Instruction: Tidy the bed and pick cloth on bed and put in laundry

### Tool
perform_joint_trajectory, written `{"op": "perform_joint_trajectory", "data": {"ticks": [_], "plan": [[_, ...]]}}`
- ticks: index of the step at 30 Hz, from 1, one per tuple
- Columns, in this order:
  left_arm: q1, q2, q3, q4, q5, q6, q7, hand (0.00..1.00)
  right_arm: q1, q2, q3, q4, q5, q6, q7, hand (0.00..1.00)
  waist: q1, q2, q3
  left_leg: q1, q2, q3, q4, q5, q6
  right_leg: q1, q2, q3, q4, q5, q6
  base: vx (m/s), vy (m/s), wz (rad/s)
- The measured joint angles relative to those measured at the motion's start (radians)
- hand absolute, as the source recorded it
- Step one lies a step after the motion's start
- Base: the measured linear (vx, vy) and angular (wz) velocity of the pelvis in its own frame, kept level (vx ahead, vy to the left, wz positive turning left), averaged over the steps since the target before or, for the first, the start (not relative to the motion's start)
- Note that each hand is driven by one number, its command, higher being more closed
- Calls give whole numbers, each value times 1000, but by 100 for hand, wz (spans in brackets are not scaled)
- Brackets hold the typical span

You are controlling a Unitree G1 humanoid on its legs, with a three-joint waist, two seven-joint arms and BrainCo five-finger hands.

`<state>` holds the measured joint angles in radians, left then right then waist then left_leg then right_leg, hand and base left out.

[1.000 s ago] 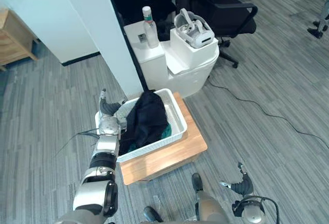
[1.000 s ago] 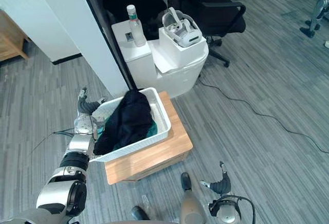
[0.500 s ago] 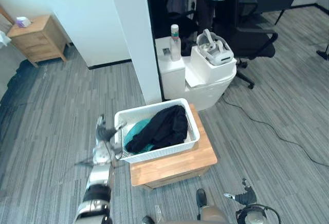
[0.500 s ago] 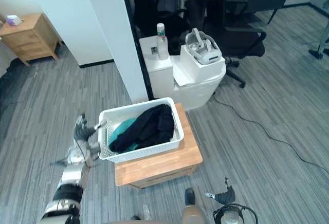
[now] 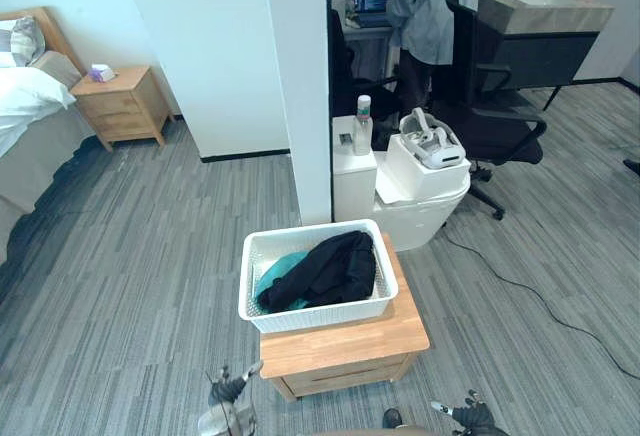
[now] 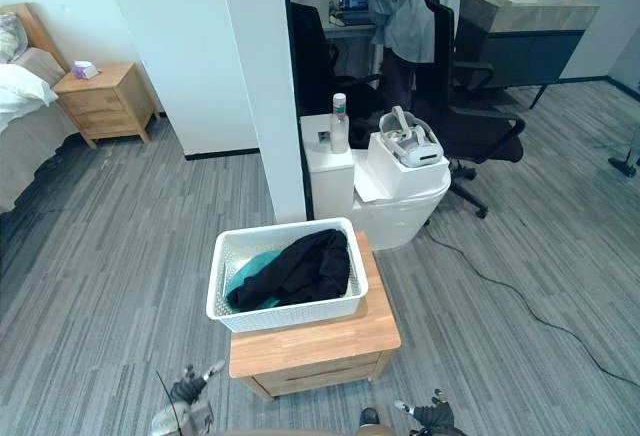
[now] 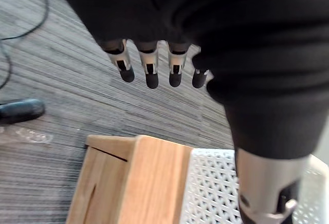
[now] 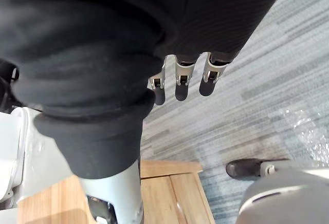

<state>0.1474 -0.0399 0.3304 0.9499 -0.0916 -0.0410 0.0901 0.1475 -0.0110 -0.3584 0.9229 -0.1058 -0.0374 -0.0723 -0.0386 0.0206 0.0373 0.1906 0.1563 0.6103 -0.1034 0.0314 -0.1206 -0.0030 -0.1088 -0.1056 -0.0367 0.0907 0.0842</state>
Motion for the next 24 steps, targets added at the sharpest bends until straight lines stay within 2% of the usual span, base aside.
{"op": "perform_joint_trajectory", "data": {"ticks": [5, 10, 14, 15, 21, 24], "plan": [[11, -7, 25, 52, 38, -1, -6, 0, -31, -23, 114, 35, -5, -46, 32, 0, 1, 0, -11, 0, 0, -5, 0, -2, -2, 0, 3, 0, -2, 0, 0, 8, -7, -1], [2, 0, 14, 67, 87, -3, -29, 0, -74, -19, 206, 86, -27, -62, 56, 0, 5, 0, -12, -5, -5, -23, 0, -3, -2, 2, 2, -7, -4, -1, 1, 10, -9, 5], [-13, 18, -24, 92, 100, -5, -44, 0, -83, -29, 223, 108, -54, -68, 56, 0, 9, -1, -12, -5, -13, -40, 0, -5, 2, 18, -1, -23, -18, -2, 3, 10, -6, 11], [-30, 44, -95, 103, 99, -5, -45, 0, -111, -40, 260, 133, -62, -69, 56, 0, 3, -2, 8, -12, -31, -84, 3, -18, 9, 18, -19, -47, -20, -5, 9, 0, 0, 0], [-31, 44, -96, 103, 98, -5, -45, 0, -110, -40, 257, 133, -59, -69, 56, 0, 3, -2, 8, -12, -31, -85, 6, -18, 9, 19, -19, -47, -20, -5, 9, 0, 0, 1], [-34, 45, -99, 102, 78, -6, -41, 0, -90, -41, 235, 129, 2, -71, 55, 0, 3, -1, 11, -10, -32, -108, 7, -14, 14, 37, -22, -67, -19, -10, 14, -1, -2, 16]]}}
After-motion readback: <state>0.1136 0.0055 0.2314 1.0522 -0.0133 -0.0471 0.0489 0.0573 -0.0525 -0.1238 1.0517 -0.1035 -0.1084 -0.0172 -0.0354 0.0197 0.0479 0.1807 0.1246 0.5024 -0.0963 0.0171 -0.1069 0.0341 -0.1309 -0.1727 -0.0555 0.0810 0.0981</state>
